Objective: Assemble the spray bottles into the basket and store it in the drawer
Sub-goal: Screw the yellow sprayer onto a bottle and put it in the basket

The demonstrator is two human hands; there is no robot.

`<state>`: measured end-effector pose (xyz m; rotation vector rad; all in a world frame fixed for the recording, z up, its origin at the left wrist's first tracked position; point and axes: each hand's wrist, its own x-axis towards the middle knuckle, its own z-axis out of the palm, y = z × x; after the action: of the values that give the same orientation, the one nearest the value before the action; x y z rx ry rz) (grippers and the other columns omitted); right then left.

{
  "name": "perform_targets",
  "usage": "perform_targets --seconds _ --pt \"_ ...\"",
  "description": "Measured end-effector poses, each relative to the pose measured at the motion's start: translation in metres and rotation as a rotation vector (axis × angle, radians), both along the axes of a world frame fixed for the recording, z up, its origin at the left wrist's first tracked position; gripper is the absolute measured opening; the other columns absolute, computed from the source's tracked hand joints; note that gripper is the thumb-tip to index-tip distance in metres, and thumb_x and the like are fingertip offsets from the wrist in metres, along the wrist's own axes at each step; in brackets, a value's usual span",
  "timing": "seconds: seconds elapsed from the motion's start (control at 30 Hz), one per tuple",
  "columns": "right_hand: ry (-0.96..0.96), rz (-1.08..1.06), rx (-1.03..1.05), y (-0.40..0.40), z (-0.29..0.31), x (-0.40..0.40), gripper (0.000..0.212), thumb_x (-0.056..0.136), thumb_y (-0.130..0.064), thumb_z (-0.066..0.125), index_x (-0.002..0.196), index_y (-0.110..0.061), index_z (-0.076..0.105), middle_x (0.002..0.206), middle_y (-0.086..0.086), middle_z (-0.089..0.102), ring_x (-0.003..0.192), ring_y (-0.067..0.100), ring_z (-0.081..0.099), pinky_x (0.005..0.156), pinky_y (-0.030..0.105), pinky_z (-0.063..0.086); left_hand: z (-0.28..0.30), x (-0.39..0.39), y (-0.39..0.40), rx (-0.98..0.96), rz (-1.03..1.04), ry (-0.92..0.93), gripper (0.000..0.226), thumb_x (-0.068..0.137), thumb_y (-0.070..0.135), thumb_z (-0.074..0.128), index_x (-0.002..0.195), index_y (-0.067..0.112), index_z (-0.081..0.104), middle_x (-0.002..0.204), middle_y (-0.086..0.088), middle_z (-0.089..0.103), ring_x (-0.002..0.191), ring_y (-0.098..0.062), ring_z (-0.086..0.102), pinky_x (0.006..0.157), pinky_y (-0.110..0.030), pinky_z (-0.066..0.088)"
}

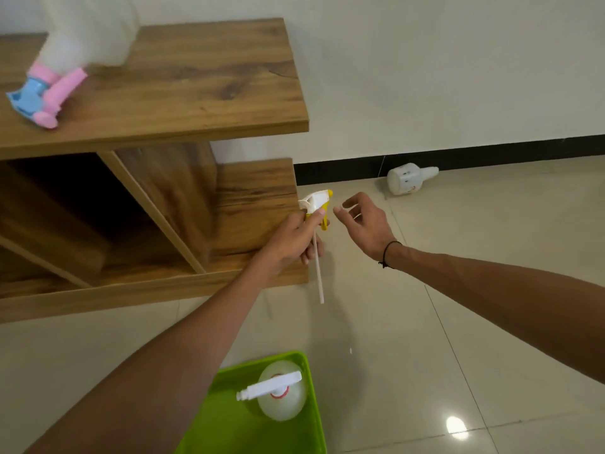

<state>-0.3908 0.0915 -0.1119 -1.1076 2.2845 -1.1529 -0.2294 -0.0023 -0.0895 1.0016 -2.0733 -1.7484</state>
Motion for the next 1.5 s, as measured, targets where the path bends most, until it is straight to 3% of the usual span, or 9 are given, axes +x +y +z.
perform_targets --seconds 0.2,0.33,0.43,0.5,0.57,0.73,1.1,1.33,1.5 --pt "-0.056 -0.156 0.120 -0.021 -0.021 -0.044 0.054 0.096 -0.063 0.057 0.116 -0.013 0.060 0.103 0.008 0.071 0.096 0.028 0.069 0.086 0.046 0.059 -0.013 -0.052 -0.022 -0.074 0.005 0.026 0.051 0.103 0.055 0.058 0.118 0.007 0.062 0.083 -0.008 0.080 0.058 -0.021 0.077 0.071 -0.044 0.068" --pt "-0.046 -0.232 0.173 -0.030 -0.046 -0.070 0.054 0.097 -0.061 0.058 0.121 -0.013 0.058 0.113 0.009 0.069 0.102 0.027 0.067 0.086 0.042 0.056 -0.035 -0.074 -0.046 -0.191 0.011 -0.012 0.048 0.100 0.056 0.061 0.096 0.009 0.069 0.074 -0.006 0.080 0.065 -0.022 0.080 0.088 -0.048 0.064" --pt "-0.016 -0.236 0.183 -0.042 -0.059 -0.088 0.053 0.097 -0.060 0.058 0.122 -0.013 0.058 0.115 0.009 0.068 0.104 0.028 0.066 0.083 0.039 0.053 -0.053 -0.081 -0.059 -0.386 0.025 -0.088 0.050 0.101 0.054 0.061 0.084 0.008 0.071 0.061 0.000 0.076 0.061 -0.007 0.075 0.080 -0.031 0.063" --pt "0.014 -0.230 0.182 -0.052 -0.065 -0.100 0.053 0.096 -0.060 0.058 0.123 -0.014 0.058 0.115 0.008 0.067 0.105 0.028 0.066 0.084 0.041 0.055 -0.063 -0.084 -0.064 -0.471 0.002 -0.118 0.047 0.102 0.051 0.062 0.092 0.006 0.070 0.060 0.005 0.073 0.061 0.000 0.072 0.062 -0.009 0.053" --pt "0.038 -0.248 0.164 -0.061 -0.071 -0.112 0.053 0.095 -0.059 0.060 0.123 -0.015 0.057 0.117 0.008 0.066 0.107 0.028 0.065 0.086 0.044 0.057 -0.068 -0.093 -0.068 -0.497 -0.039 -0.126 0.043 0.102 0.049 0.061 0.098 0.007 0.069 0.063 0.005 0.073 0.059 0.004 0.070 0.056 -0.005 0.047" --pt "0.203 -0.343 0.230 -0.077 -0.086 -0.155 0.055 0.090 -0.055 0.062 0.131 -0.021 0.049 0.130 0.010 0.048 0.122 0.033 0.045 0.079 0.045 0.049 -0.077 -0.134 -0.082 -0.524 -0.081 -0.111 0.049 0.101 0.056 0.059 0.082 0.012 0.070 0.058 0.003 0.074 0.063 0.001 0.073 0.064 -0.017 0.048" --pt "0.311 -0.315 0.480 -0.109 -0.096 -0.223 0.071 0.083 -0.050 0.073 0.143 -0.028 0.042 0.157 0.006 0.026 0.155 0.035 0.014 0.103 0.064 0.046 -0.087 -0.167 -0.094 -0.503 -0.100 -0.047 0.038 0.102 0.054 0.059 0.092 0.017 0.062 0.066 0.000 0.075 0.054 -0.004 0.074 0.070 -0.028 0.059" --pt "0.437 -0.415 0.615 -0.113 -0.091 -0.237 0.048 0.082 -0.043 0.077 0.121 -0.020 0.060 0.145 0.012 0.027 0.138 0.041 0.027 0.080 0.050 0.045 -0.095 -0.168 -0.095 -0.466 -0.081 -0.049 0.043 0.102 0.054 0.060 0.088 0.014 0.067 0.069 -0.001 0.077 0.054 -0.005 0.075 0.072 -0.027 0.059" --pt "0.481 -0.376 0.884 -0.090 -0.105 -0.238 0.044 0.092 -0.045 0.069 0.127 -0.021 0.057 0.155 0.014 0.025 0.149 0.049 0.017 0.099 0.074 0.045 -0.093 -0.163 -0.092 -0.452 -0.059 -0.066 0.047 0.103 0.054 0.059 0.098 0.008 0.069 0.072 -0.001 0.077 0.056 -0.004 0.075 0.072 -0.024 0.057"
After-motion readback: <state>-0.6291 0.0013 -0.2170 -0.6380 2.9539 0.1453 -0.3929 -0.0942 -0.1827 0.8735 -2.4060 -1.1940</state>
